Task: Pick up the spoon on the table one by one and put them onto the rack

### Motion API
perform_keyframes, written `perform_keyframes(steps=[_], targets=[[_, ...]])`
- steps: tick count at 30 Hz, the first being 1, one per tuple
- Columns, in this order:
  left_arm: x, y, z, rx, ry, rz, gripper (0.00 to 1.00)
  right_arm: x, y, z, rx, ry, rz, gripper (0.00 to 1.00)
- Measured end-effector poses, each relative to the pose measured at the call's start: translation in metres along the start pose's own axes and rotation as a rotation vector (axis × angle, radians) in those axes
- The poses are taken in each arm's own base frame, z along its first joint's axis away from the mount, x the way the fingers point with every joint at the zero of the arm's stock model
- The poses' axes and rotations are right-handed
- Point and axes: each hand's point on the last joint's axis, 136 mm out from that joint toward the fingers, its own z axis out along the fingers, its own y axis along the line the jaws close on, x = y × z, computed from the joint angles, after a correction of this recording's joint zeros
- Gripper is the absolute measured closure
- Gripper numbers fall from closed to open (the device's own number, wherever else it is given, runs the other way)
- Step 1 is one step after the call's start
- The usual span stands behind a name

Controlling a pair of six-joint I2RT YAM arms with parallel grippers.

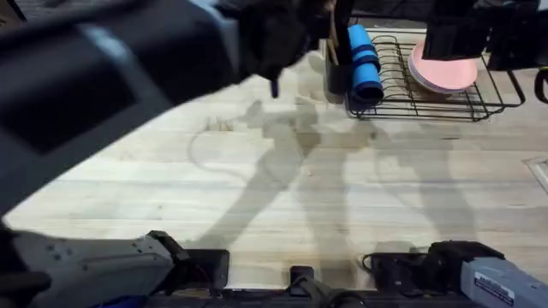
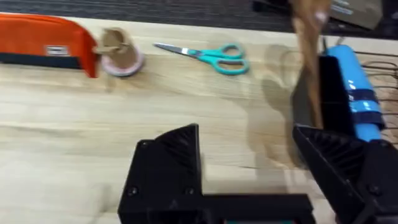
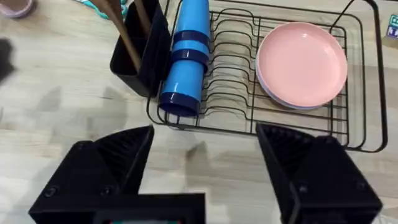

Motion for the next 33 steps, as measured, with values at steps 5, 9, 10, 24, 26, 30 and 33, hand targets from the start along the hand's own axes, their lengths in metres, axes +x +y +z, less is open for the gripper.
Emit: perform_keyframes(steps=[5,9,10,24,26,30,33], targets=[[-0.009,0.044,-0.010,-0.077,0.022,-0.019,0.008,0.002,0.000,0.000,0.000,0.008,0.000,0.009],[-0.005,0.072,-0.016,-0.137,0.063,-0.011,0.008,0.003,0.000,0.000,-0.001,0.011,0.001,0.009],[-0.002,0.078,-0.018,-0.150,0.076,-0.006,0.007,0.003,0.000,0.000,-0.001,0.011,0.001,0.009],[0.032,0.090,-0.027,-0.107,0.261,0.113,0.009,0.003,0.000,0.000,-0.001,0.011,0.000,0.009],[0.034,0.089,-0.026,-0.087,0.274,0.114,0.009,0.003,0.000,0.000,-0.001,0.012,0.000,0.010],[0.037,0.085,-0.026,-0.052,0.296,0.109,0.008,0.003,0.000,0.000,-0.001,0.011,0.001,0.010],[0.039,0.083,-0.026,-0.034,0.307,0.107,0.008,0.003,0.000,0.000,-0.001,0.012,0.001,0.009]])
